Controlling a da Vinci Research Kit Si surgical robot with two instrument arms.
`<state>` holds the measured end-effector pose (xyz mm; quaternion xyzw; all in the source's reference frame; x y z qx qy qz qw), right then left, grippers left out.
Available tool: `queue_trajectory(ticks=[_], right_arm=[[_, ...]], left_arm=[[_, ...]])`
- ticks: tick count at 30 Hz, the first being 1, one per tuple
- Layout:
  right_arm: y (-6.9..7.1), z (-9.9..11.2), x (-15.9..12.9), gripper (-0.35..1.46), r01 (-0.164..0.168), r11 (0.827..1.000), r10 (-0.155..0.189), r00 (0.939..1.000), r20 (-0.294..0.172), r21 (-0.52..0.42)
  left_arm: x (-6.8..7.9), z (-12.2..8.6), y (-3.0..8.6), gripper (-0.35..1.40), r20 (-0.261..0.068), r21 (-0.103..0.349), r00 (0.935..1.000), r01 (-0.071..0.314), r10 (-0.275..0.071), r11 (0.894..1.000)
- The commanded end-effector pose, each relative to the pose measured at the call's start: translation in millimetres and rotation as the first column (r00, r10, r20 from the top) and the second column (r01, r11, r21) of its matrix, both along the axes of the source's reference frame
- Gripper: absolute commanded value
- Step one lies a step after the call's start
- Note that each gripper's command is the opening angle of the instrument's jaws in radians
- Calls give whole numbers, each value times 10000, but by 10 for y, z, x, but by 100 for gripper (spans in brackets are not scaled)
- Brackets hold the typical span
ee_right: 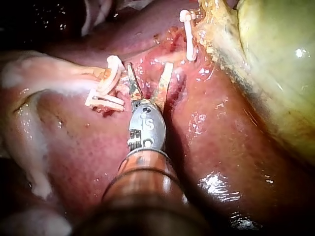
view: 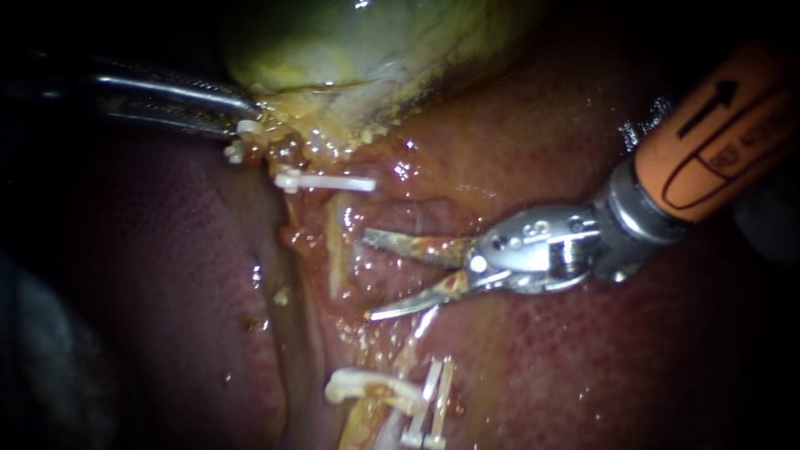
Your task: Go back from the cut right tube
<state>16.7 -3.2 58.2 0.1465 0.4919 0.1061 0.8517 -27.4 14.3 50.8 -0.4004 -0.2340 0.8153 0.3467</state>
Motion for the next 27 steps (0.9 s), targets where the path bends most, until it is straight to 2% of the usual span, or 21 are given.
queue_trajectory(ticks=[1, 4, 6, 14, 21, 25, 27], right_arm=[[1, -1, -8, 145, 178, 9995, -171, 9995, 284, -253], [3, -3, -28, 145, 334, 9977, -288, 9965, 783, -590], [6, -5, -40, 145, 403, 9964, -331, 9948, 959, -747], [12, -10, -85, 145, 185, 9958, -55, 9898, 1426, -900], [15, -12, -93, 145, -212, 9951, 382, 9836, 1765, -969], [16, -12, -93, 145, -257, 9963, 400, 9836, 1761, -825], [16, -12, -93, 145, -109, 9977, 214, 9867, 1609, -663]], left_arm=[[0, 0, 0, -35, 1, 1, 10000, -2, 2, 10000], [1, 0, 0, -35, 3, 1, 10000, -5, 5, 10000], [1, 0, 0, -35, 4, 1, 10000, -6, 6, 10000], [0, 1, -1, -35, -1, -6, 10000, -2, 2, 10000], [-3, 6, -2, -35, -18, -34, 10000, 13, -13, 10000], [-11, 17, -6, -35, -78, -116, 9999, 69, -70, 9999], [-18, 27, -9, -35, -62, -125, 10000, 46, -47, 9999]])
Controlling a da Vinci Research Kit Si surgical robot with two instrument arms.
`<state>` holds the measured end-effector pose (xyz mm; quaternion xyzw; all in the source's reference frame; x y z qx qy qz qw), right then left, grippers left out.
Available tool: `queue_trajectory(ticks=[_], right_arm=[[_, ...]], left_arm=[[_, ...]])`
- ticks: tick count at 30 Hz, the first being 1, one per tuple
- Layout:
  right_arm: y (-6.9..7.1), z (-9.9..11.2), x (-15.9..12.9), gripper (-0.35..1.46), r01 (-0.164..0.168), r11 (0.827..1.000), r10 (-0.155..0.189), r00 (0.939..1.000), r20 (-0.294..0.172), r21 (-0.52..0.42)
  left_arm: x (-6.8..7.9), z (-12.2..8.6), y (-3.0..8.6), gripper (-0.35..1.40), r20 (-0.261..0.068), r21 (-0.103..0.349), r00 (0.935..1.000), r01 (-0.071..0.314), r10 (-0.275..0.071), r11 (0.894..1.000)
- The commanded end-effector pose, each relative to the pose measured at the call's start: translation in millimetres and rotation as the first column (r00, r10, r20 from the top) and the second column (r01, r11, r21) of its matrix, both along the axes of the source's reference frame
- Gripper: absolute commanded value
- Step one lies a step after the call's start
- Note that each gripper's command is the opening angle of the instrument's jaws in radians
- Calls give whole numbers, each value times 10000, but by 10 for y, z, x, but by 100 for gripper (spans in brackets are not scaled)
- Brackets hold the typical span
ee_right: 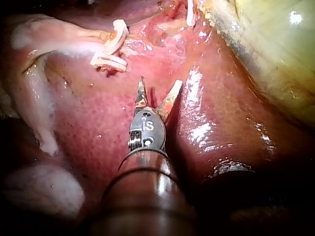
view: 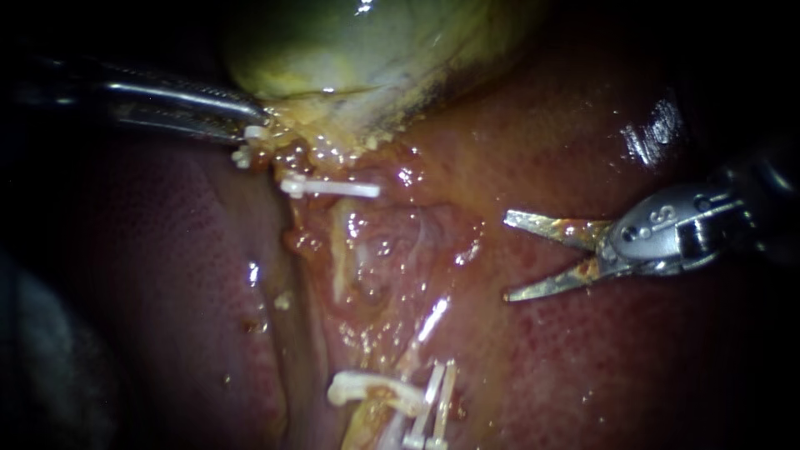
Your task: Go back from the cut right tube
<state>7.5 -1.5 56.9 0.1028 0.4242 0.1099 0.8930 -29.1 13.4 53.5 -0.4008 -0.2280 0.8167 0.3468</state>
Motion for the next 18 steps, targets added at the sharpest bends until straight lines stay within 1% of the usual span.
queue_trajectory(ticks=[1, 3, 6, 9, 11, 17, 18], right_arm=[[0, 1, 0, 145, 102, 9999, -101, 9999, -95, 82], [0, 2, 0, 145, 104, 9999, -104, 9999, -97, 81], [0, 2, -1, 145, 106, 9999, -106, 9999, -98, 79], [0, 2, -1, 145, 147, 9999, -146, 9998, -104, 33], [0, 2, -2, 145, 148, 9999, -148, 9998, -105, 33], [0, 2, -3, 145, 118, 9999, -118, 9999, -105, 79], [0, 2, -3, 145, 156, 9998, -154, 9998, -141, 111]], left_arm=[[-4, 5, 0, -35, 5, -9, 10000, -19, 19, 10000], [-13, 15, -2, -35, 38, -1, 10000, -62, 62, 10000], [-21, 28, -6, -35, 107, -11, 9999, -112, 112, 9999], [-28, 40, -11, -35, 100, -5, 9997, -212, 212, 9998], [-29, 42, -13, -35, 100, -27, 9997, -224, 224, 9997], [-30, 43, -13, -35, 107, -30, 9997, -236, 236, 9997], [-30, 43, -13, -35, 108, -30, 9997, -238, 238, 9997]])
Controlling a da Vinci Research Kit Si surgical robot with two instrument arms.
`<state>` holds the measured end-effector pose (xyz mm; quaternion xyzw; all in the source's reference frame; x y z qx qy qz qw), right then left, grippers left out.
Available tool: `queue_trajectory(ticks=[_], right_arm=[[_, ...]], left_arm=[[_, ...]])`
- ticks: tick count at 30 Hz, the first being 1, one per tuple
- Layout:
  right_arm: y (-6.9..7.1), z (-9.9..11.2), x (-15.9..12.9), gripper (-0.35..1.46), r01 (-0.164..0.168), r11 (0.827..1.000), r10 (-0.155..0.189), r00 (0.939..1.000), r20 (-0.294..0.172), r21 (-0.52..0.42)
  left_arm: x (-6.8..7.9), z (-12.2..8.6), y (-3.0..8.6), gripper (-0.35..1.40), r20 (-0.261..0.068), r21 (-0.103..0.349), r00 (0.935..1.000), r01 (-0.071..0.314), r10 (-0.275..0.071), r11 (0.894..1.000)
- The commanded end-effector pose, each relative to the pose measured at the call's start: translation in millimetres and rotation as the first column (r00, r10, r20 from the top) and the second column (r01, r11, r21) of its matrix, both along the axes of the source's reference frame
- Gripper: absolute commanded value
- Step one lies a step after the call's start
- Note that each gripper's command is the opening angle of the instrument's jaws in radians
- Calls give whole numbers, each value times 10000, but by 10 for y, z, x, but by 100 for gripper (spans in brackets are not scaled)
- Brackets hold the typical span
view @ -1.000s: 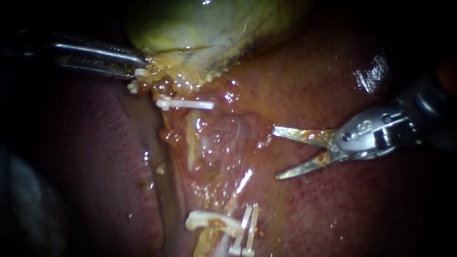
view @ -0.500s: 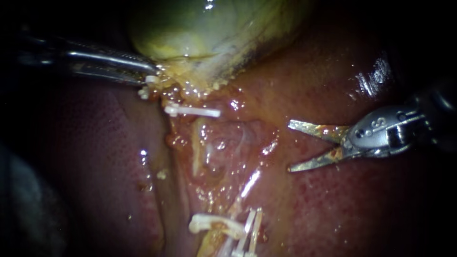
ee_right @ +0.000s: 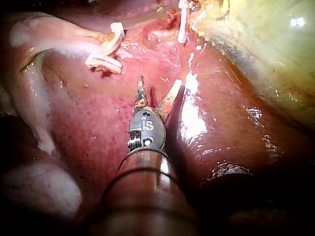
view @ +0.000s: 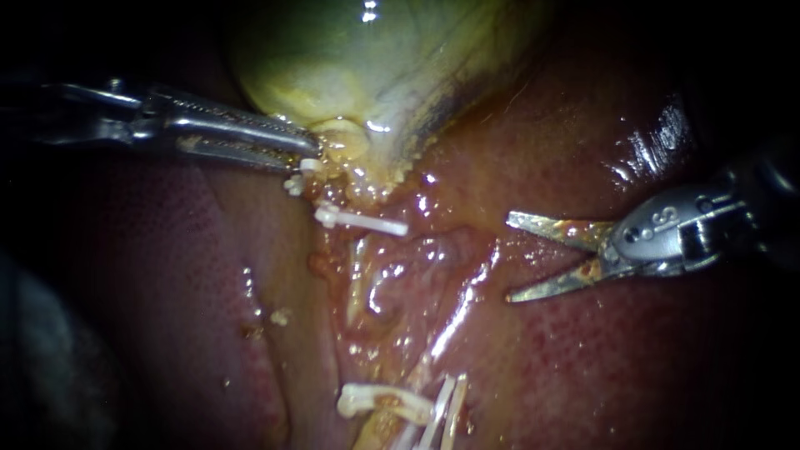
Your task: Go back from the cut right tube
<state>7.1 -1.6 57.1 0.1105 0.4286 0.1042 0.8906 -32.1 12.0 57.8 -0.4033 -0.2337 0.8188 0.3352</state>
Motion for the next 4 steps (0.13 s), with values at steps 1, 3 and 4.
queue_trajectory(ticks=[1, 3, 4], right_arm=[[0, -1, 0, 145, 3, 9998, -2, 10000, -72, 187], [0, -1, 2, 143, 111, 9982, -95, 9996, -276, 585], [0, -1, 4, 141, 203, 9953, -161, 9989, -449, 948]], left_arm=[[0, 0, 0, -35, -6, -3, 10000, -2, 2, 10000], [2, -1, -1, -35, 5, -2, 10000, -20, 20, 10000], [4, -3, -2, -35, 17, 3, 10000, -37, 37, 10000]])
